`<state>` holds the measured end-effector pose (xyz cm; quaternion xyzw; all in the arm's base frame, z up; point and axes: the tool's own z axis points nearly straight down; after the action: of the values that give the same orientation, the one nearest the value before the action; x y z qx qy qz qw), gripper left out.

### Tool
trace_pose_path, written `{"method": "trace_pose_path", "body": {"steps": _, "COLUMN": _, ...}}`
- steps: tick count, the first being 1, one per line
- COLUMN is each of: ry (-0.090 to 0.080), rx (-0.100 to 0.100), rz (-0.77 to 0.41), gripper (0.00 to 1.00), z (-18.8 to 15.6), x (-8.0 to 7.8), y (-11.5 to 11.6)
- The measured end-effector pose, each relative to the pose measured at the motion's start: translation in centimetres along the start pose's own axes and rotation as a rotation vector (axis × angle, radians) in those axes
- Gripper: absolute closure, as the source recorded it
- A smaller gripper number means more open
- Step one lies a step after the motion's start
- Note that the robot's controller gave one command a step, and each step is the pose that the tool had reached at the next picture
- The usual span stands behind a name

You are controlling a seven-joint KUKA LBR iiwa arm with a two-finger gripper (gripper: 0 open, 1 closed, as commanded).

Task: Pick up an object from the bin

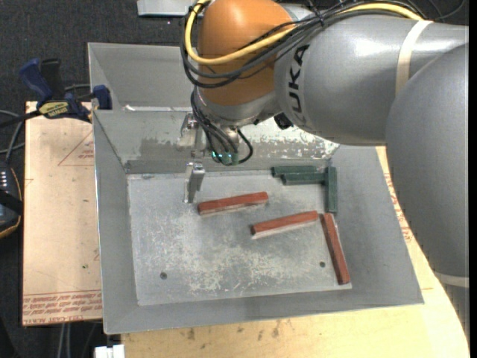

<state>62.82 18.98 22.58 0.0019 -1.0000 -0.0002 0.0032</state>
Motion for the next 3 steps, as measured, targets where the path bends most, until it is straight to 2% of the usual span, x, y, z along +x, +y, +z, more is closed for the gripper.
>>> {"method": "trace_pose_path", "body": {"steps": 1, "ry": -0.008, "rx": -0.001, "rz": 0.003, "gripper": 0.0, "z": -0.5, "x": -0.2, "y": -0.1}}
{"method": "trace_pose_path", "body": {"steps": 2, "ry": -0.014, "rx": -0.003, "rz": -0.027, "gripper": 0.0, "z": 4.0, "x": 1.1, "y": -3.1}}
{"method": "trace_pose_path", "body": {"steps": 3, "ry": -0.009, "rx": -0.002, "rz": 0.114, "gripper": 0.0, "z": 10.1, "x": 0.4, "y": -8.1}}
